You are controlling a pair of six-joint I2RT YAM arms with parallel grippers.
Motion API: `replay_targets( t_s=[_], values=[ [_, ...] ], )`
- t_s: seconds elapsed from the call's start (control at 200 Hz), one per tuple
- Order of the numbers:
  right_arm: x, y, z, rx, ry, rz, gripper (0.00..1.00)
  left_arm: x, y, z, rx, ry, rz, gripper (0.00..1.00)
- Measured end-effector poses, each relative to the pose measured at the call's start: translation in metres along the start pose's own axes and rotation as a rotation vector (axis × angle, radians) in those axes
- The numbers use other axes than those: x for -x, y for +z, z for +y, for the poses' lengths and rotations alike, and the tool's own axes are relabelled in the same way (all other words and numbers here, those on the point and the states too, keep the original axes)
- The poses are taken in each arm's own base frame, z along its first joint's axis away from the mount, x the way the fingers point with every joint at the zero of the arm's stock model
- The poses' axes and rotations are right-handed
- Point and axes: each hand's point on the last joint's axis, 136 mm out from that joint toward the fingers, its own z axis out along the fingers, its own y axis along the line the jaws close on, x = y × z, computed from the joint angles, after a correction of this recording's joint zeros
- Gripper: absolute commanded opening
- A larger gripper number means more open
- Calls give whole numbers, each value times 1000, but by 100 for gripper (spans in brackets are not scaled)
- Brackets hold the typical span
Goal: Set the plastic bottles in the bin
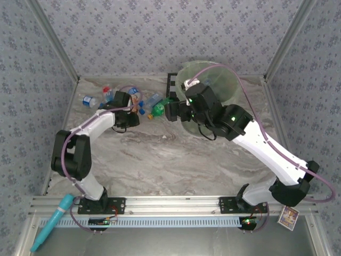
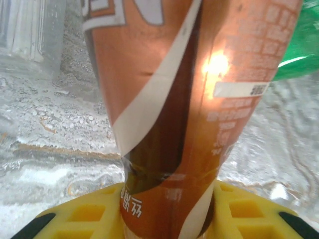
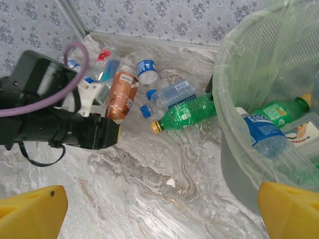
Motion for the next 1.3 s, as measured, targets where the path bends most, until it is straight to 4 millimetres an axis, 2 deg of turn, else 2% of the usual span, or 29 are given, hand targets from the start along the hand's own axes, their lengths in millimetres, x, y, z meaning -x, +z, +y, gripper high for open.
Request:
replay_targets(
  t_s=[0.36,0.515,0.645,0.785,0.915,1.099,1.299],
  values=[
    [0,-14,-3,18,13,-38,100,4,-102,-42,-161,-67,-183,35],
    [2,-28,-10,15,21,-69,100,0,-127,-64,-233,-117,-221,35],
    [6,-49,-22,1,29,-119,100,3,-147,-96,-307,-137,-249,35],
    [7,-77,-39,-12,39,-181,100,13,-174,-148,-428,-146,-302,35],
    [7,-101,-57,-38,49,-236,100,15,-183,-198,-514,-142,-315,36],
    [-1,-122,-78,-85,48,-265,99,18,-181,-262,-590,-123,-300,36],
    [-11,-133,-94,-122,51,-269,100,25,-177,-315,-670,-146,-290,36]
  ],
)
